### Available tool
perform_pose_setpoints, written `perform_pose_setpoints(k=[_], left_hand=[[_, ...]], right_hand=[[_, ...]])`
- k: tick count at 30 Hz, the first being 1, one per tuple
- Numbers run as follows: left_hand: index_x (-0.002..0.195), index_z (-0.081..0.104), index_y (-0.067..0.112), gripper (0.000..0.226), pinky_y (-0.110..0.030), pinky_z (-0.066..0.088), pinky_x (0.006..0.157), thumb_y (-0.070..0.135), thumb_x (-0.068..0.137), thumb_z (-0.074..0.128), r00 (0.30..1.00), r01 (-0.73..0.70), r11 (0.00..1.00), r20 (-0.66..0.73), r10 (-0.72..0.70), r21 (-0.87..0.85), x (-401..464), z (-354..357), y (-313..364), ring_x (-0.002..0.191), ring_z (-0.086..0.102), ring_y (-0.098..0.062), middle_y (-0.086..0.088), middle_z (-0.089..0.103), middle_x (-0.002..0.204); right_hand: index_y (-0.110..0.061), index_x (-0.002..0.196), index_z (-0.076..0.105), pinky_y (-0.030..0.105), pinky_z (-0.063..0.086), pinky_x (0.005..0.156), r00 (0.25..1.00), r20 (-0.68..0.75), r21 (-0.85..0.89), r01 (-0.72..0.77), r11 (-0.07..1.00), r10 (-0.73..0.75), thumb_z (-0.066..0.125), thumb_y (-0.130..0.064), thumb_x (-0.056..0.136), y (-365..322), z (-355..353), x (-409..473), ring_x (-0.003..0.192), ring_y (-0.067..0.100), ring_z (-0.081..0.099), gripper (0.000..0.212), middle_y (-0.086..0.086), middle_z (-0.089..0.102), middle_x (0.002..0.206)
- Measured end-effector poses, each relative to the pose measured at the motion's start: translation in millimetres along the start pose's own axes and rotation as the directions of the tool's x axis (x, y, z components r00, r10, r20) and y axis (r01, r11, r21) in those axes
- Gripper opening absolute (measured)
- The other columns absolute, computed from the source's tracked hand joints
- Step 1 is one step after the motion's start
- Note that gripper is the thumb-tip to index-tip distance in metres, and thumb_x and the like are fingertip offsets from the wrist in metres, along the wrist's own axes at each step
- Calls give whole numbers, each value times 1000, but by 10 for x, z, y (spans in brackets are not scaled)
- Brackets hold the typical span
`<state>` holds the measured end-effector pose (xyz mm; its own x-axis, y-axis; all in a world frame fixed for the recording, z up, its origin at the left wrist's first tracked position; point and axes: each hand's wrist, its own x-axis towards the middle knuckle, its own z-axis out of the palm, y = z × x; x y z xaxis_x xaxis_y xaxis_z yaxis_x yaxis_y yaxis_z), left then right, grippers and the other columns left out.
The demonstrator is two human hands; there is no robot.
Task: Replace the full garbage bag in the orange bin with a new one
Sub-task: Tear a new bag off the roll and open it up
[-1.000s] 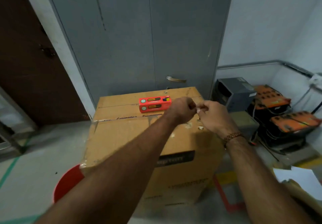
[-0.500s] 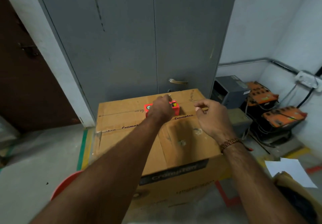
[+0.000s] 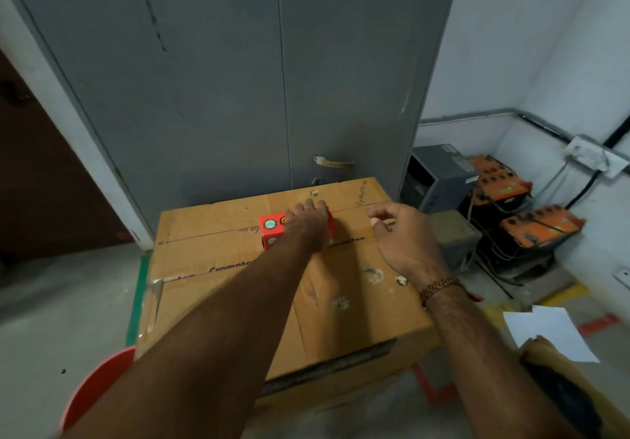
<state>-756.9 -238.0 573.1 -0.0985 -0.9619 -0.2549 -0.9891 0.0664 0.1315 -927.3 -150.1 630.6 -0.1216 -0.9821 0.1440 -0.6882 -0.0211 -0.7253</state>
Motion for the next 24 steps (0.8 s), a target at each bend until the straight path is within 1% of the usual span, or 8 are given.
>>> perform_pose_setpoints(k=[2,5,9,13,17,19,22,24], left_hand=[[156,26,14,91,-61,25,119,39,85,79,1000,-2,1000,3,2,26,77,28,-46,144,38,-39,-15,39,157],[144,43,17,68,-56,34,113,32,87,76,997,-24,1000,-79,24,1,97,20,-119,130,51,-33,-11,56,139],[134,55,26,57,-49,47,105,29,82,80,979,-159,950,-166,116,-270,51,-46,-185,118,58,-25,-2,63,126],[139,53,22,64,-39,54,101,21,83,82,932,-354,825,-240,272,-440,-93,-151,-219,120,58,-21,-3,62,132],[138,54,19,64,-31,53,101,20,82,84,887,-455,771,-302,349,-446,-240,-139,-308,120,59,-17,-1,63,132],[138,54,20,63,-28,52,101,18,82,84,875,-476,764,-316,366,-434,-297,-135,-363,120,59,-16,0,63,132],[134,56,21,61,-28,53,98,17,80,85,825,-551,759,-369,429,-348,-349,-139,-414,113,61,-15,0,66,126],[132,56,22,59,-26,52,94,17,81,85,798,-578,765,-395,455,-284,-384,-138,-421,110,61,-14,1,67,123]], right_hand=[[-25,108,75,24,50,90,1000,-8,6,-10,1000,10,63,-23,100,-16,67,29,104,12,66,15,-8,70,120],[-22,110,75,24,50,89,1000,8,-9,-24,1000,24,63,-22,100,-9,170,55,104,12,65,16,-8,70,114],[-23,111,74,28,53,91,997,-8,37,-76,996,77,62,-22,100,67,312,109,107,14,66,17,-6,70,117],[-24,123,68,25,53,84,989,-103,129,-88,988,101,61,-29,101,72,385,129,103,11,66,24,-8,68,117],[-31,134,61,41,55,98,982,-57,151,-168,974,178,61,-46,97,93,403,192,114,14,63,40,-9,64,127],[-32,131,65,42,61,90,978,21,252,-206,945,208,67,-39,95,92,425,223,114,15,65,37,-10,64,127],[-28,129,67,32,65,67,977,104,318,-211,924,187,73,-20,93,62,484,222,110,21,68,37,-9,63,128],[-30,122,70,33,65,68,976,130,309,-205,929,172,76,-16,89,22,526,202,111,22,67,36,-9,63,128]])
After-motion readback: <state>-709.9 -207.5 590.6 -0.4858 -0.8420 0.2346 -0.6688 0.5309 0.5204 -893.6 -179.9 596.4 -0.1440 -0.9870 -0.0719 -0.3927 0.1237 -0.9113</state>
